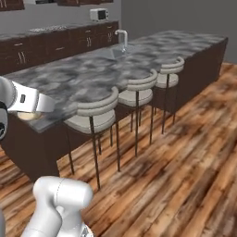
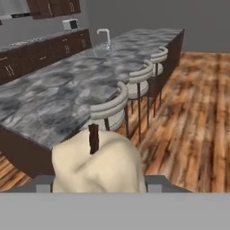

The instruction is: Get the candle and the wine from the cabinet and move them to the dining counter.

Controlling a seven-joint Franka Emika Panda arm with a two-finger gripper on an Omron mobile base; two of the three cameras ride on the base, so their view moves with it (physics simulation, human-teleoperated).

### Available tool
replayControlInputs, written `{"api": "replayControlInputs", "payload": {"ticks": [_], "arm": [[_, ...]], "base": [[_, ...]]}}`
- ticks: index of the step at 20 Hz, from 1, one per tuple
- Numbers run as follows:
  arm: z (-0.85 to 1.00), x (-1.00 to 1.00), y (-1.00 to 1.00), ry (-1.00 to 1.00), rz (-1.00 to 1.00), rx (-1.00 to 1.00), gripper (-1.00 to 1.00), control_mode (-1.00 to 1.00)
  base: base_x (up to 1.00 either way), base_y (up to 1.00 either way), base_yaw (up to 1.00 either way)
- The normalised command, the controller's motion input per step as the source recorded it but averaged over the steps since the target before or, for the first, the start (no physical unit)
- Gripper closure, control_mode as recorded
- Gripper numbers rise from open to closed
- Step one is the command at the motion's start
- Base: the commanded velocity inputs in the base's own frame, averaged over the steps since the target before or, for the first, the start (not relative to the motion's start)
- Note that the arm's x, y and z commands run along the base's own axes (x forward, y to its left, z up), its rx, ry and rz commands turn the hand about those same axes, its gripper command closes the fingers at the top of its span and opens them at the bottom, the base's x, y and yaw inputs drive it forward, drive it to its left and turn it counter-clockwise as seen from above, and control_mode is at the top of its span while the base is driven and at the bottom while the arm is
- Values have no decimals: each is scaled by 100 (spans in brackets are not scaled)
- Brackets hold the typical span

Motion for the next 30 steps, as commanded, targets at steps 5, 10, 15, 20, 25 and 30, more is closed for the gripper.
{"api": "replayControlInputs", "payload": {"ticks": [5,10,15,20,25,30], "arm": [[0,0,0,0,0,0,100,100],[0,0,0,0,0,0,100,100],[0,0,0,0,0,0,100,100],[0,0,0,0,0,0,100,100],[0,0,0,0,0,0,100,100],[0,0,0,0,0,0,100,100]], "base": [[53,-100,44],[54,-97,48],[37,-63,65],[21,-50,73],[27,-39,73],[49,-64,44]]}}
